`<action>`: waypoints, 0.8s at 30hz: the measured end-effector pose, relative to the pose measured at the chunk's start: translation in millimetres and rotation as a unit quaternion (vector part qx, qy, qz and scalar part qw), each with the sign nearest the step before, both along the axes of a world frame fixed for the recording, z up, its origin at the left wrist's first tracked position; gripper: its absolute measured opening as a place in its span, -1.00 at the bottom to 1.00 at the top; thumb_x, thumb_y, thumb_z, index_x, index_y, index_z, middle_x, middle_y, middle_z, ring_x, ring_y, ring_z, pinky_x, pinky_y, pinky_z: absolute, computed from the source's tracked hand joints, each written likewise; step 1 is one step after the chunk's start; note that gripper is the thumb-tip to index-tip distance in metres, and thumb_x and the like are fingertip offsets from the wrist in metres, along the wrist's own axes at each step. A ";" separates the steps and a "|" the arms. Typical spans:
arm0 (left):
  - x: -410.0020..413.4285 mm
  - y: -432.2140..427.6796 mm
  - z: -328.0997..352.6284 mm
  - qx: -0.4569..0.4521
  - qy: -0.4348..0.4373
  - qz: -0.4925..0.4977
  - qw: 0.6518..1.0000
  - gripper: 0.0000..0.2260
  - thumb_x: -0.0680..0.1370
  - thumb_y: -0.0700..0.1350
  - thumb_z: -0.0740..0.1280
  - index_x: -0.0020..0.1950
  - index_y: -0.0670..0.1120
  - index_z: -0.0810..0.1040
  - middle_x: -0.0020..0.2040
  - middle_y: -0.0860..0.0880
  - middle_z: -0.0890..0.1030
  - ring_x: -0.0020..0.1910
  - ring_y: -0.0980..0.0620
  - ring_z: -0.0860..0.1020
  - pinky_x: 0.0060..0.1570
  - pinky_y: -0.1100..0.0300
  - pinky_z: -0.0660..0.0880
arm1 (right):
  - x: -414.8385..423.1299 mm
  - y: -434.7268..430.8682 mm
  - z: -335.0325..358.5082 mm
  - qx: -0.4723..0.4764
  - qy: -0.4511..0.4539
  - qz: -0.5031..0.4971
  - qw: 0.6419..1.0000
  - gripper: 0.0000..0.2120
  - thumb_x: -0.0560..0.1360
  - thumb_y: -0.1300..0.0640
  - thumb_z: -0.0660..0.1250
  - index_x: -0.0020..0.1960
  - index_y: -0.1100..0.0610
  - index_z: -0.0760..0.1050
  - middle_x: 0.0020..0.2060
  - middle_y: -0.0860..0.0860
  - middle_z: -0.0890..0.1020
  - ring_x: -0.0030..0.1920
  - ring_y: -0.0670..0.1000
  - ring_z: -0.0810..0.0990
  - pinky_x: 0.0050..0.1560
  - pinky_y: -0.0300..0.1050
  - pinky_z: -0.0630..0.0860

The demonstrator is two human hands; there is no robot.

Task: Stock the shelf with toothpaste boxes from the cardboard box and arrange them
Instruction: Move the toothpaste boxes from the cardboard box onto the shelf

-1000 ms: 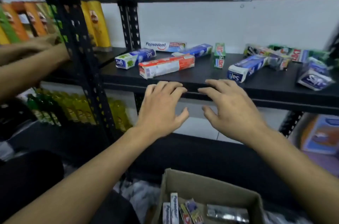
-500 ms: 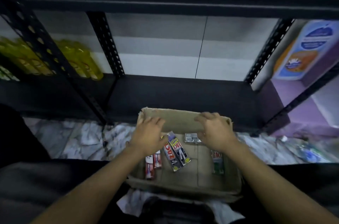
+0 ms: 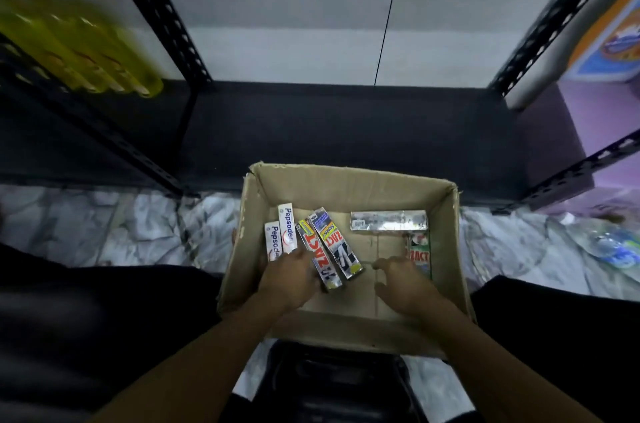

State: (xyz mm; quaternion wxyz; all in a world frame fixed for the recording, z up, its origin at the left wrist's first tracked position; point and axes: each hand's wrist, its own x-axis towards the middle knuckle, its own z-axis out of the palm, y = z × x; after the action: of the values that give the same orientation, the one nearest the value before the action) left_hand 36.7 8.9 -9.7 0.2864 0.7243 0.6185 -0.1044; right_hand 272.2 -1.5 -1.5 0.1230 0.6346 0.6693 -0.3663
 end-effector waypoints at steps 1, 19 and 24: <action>2.5 0.6 -10.2 -0.022 -0.022 0.009 0.999 -0.58 0.46 0.12 0.28 0.28 0.00 0.46 0.18 -0.09 0.56 0.14 -0.17 0.56 0.06 0.01 0.52 | -0.3 -1.6 -8.1 -0.007 0.004 0.000 1.000 -0.51 0.49 0.03 0.30 0.41 0.01 0.41 0.23 0.11 0.55 0.21 0.15 0.52 0.19 0.00 0.52; 74.5 0.5 -101.9 -0.112 -0.082 0.316 0.938 0.02 0.52 0.09 0.40 0.56 -0.04 -0.39 0.53 -0.27 0.18 0.47 -0.30 0.26 0.37 -0.15 0.34 | -7.4 11.6 -68.0 -0.087 0.092 -0.084 0.988 -0.54 0.51 0.11 0.34 0.41 0.10 0.44 0.29 0.11 0.55 0.18 0.11 0.58 0.20 -0.11 0.49; 74.6 -4.0 -99.6 -0.095 -0.075 0.347 0.930 -0.01 0.52 -0.06 0.41 0.57 0.03 -0.37 0.44 -0.24 0.30 0.29 -0.26 0.47 0.21 -0.08 0.46 | -9.0 12.2 -78.1 -0.104 0.117 -0.130 0.979 -0.54 0.52 0.14 0.36 0.41 0.07 0.44 0.29 0.07 0.55 0.20 0.08 0.56 0.14 -0.23 0.41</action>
State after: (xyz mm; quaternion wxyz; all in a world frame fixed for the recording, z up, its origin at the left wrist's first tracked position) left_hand 111.3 4.9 -109.3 0.4178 0.4394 0.7952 -0.0017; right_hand 263.1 10.7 -79.6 0.0604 0.6524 0.5496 -0.5184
